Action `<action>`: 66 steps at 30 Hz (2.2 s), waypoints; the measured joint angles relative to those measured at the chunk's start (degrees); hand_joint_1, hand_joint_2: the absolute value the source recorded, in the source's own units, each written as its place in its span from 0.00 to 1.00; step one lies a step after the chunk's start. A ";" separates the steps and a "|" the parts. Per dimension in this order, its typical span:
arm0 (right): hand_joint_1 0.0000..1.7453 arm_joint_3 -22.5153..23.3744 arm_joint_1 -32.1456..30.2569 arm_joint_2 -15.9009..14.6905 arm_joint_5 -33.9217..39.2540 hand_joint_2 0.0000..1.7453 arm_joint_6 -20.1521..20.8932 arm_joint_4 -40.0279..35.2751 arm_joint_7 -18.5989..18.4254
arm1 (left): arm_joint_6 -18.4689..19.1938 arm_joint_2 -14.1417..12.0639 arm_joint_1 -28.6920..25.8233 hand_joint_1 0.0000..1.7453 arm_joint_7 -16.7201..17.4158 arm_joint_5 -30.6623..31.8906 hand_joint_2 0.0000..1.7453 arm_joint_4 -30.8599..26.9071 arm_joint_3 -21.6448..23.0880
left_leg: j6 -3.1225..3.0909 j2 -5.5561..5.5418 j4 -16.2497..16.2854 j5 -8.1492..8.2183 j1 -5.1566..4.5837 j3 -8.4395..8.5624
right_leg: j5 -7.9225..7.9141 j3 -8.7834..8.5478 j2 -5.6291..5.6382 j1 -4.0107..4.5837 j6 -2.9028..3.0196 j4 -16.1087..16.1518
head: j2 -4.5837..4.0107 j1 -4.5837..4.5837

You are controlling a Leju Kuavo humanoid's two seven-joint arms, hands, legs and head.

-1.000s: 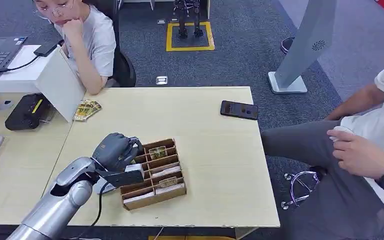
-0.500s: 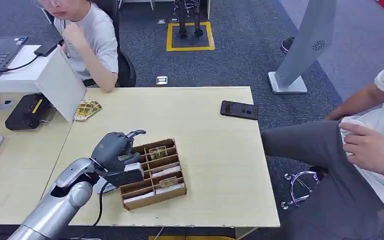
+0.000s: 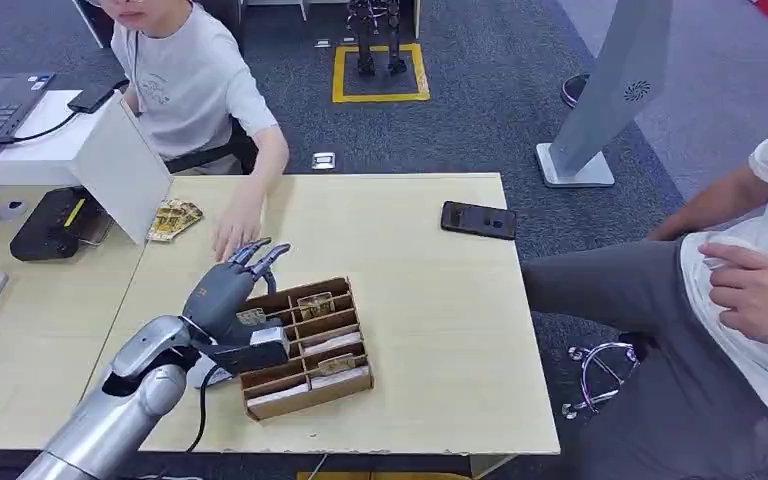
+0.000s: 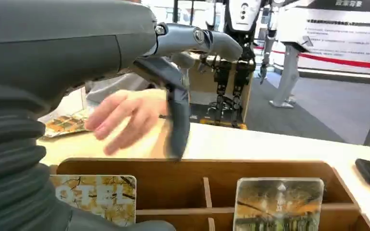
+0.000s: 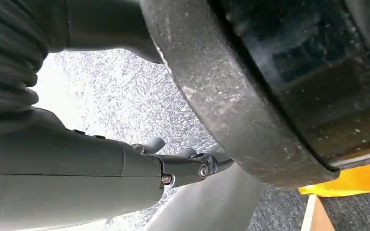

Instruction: Pass the card to the sensor for recognition and then transmit it.

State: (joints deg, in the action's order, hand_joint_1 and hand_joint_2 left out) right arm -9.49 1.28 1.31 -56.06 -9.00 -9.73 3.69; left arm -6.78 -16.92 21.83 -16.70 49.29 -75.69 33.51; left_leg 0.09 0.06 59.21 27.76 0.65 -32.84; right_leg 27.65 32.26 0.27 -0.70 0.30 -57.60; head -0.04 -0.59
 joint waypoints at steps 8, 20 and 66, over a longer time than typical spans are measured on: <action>0.00 0.24 -0.01 0.00 -0.17 1.00 -0.13 0.00 0.00 | -0.26 -0.61 -0.75 0.00 -0.07 0.44 1.00 -3.46 0.00 | 0.00 0.00 0.00 0.00 0.00 -0.03 | 0.00 0.01 0.00 0.00 0.00 0.00 | 0.00 0.00; 0.00 1.03 0.00 0.02 -0.17 1.00 -0.33 0.00 -0.11 | -0.26 -2.38 -0.78 0.00 -0.07 1.11 1.00 -6.73 0.00 | 0.00 0.00 0.00 0.00 0.00 -0.03 | 0.00 0.01 0.00 0.00 0.00 0.00 | 0.00 0.00; 0.00 4.17 -0.24 0.66 0.35 1.00 -0.33 0.00 -0.63 | 7.76 -19.41 -9.97 0.00 -6.62 -7.01 1.00 -25.80 -1.84 | 0.02 0.02 -0.02 0.02 0.03 -0.09 | 0.06 0.11 0.03 0.01 0.05 -0.03 | 0.00 0.00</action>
State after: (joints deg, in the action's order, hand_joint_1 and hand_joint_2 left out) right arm -5.31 1.04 1.97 -55.71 -9.33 -9.73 3.06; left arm 0.98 -36.33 11.86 -23.32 42.27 -101.48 31.67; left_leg 0.11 0.09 59.19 27.78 0.69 -32.93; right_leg 27.71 32.37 0.31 -0.69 0.35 -57.62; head -0.04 -0.59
